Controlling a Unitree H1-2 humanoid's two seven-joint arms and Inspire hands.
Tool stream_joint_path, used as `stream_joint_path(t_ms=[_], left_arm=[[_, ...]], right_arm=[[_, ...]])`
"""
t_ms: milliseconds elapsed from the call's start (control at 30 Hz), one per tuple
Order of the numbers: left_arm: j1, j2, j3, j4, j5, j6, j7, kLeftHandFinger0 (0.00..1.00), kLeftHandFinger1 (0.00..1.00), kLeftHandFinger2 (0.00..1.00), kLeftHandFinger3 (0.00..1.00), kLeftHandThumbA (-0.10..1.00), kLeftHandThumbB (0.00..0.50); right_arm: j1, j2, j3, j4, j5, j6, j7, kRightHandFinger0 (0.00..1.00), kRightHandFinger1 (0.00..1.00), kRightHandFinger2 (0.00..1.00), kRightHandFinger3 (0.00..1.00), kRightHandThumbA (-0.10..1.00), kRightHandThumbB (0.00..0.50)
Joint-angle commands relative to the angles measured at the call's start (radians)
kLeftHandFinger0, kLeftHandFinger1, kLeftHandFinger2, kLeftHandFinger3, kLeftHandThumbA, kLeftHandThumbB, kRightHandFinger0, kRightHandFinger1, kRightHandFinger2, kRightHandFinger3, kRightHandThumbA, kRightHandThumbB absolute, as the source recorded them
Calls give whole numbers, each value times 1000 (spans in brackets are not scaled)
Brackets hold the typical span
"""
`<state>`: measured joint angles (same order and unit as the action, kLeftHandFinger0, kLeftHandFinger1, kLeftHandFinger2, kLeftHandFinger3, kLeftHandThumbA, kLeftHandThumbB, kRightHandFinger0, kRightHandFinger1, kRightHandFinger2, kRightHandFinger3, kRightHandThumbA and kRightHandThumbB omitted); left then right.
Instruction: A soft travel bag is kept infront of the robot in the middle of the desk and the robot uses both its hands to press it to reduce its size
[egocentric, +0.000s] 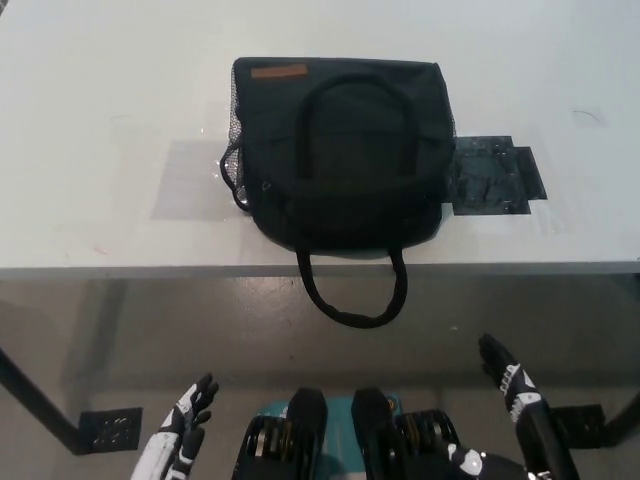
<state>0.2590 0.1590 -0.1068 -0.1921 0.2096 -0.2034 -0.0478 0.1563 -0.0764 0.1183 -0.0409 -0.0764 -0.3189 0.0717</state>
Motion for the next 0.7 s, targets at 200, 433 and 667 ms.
stream_joint_path(t_ms=[200, 433, 667], left_arm=[[-61, 21, 64, -422, 464, -108, 37, 1000, 1000, 1000, 1000, 1000, 296], [-292, 94, 112, -490, 538, -3, -78, 1000, 1000, 1000, 1000, 1000, 298], [-611, 204, 153, -453, 526, 110, -185, 1000, 1000, 1000, 1000, 1000, 290]], right_arm=[[-30, 16, -46, -467, -432, 87, -7, 1000, 1000, 1000, 1000, 1000, 225], [-201, 0, -56, -562, -458, 180, 57, 1000, 1000, 1000, 1000, 1000, 229], [-486, -30, -57, -556, -507, 350, 149, 1000, 1000, 1000, 1000, 1000, 266]])
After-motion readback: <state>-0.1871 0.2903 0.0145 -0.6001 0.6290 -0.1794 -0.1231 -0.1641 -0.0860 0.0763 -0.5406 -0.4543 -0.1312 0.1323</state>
